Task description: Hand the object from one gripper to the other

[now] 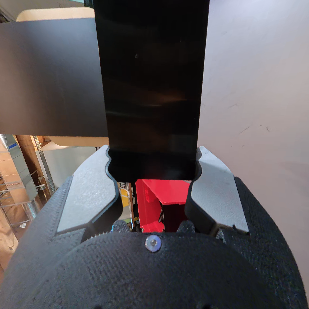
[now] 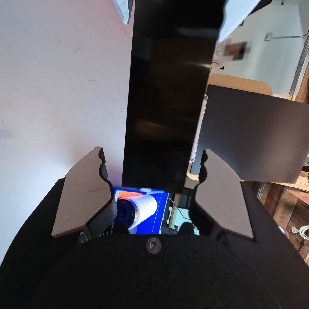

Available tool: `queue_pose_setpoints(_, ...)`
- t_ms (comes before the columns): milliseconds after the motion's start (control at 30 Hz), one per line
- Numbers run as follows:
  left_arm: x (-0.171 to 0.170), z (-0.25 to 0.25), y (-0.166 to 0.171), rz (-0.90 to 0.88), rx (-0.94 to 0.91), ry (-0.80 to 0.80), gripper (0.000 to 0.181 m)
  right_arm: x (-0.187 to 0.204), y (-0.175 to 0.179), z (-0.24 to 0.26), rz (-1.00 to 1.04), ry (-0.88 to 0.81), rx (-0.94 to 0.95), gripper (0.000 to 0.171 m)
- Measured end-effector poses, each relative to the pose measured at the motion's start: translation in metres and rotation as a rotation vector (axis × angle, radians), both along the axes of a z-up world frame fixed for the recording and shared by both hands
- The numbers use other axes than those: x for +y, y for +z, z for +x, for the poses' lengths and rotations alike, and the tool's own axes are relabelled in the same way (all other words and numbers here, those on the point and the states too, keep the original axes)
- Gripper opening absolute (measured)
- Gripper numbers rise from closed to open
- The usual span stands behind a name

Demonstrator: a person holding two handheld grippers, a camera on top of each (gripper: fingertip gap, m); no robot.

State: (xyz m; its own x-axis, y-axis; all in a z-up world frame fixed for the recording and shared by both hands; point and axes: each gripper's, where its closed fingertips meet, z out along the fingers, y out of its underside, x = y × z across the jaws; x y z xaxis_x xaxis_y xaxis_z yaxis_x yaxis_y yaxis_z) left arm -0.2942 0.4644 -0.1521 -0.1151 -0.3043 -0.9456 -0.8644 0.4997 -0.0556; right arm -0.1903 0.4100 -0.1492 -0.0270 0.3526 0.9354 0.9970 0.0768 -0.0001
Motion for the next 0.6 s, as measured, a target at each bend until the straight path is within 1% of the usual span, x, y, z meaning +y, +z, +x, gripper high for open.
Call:
queue_pose_setpoints(67,-0.005,0.003,0.003,0.000,-0.013,-0.021,0.094,0.009,0.000,-0.002,0.033,-0.008,0.003,0.107)
queue_pose_setpoints(133,-0.009,0.004,0.005,0.004,-0.022,-0.041,0.094,0.014,0.001,0.000,0.063,-0.007,-0.008,0.093)
queue_pose_setpoints(200,-0.012,0.005,0.005,-0.005,-0.041,-0.065,0.094,0.015,0.002,0.000,0.063,0.004,0.017,0.089)
queue_pose_setpoints(333,-0.019,0.007,0.008,-0.032,-0.080,-0.104,0.095,0.011,0.006,-0.001,0.072,0.012,0.043,0.087)
queue_pose_setpoints(400,-0.024,0.008,0.007,-0.048,-0.077,-0.092,0.101,0.009,0.006,0.000,0.074,0.005,0.041,0.087)
queue_pose_setpoints(467,-0.032,0.013,0.006,-0.051,-0.064,-0.095,0.102,0.007,0.004,-0.001,0.068,0.000,0.048,0.087)
queue_pose_setpoints(533,-0.043,0.022,0.006,-0.049,-0.068,-0.131,0.098,0.005,0.006,-0.008,0.076,0.033,0.061,0.086)
queue_pose_setpoints(600,-0.044,0.025,0.009,-0.037,-0.073,-0.138,0.096,0.002,0.007,-0.009,0.077,0.049,0.071,0.086)
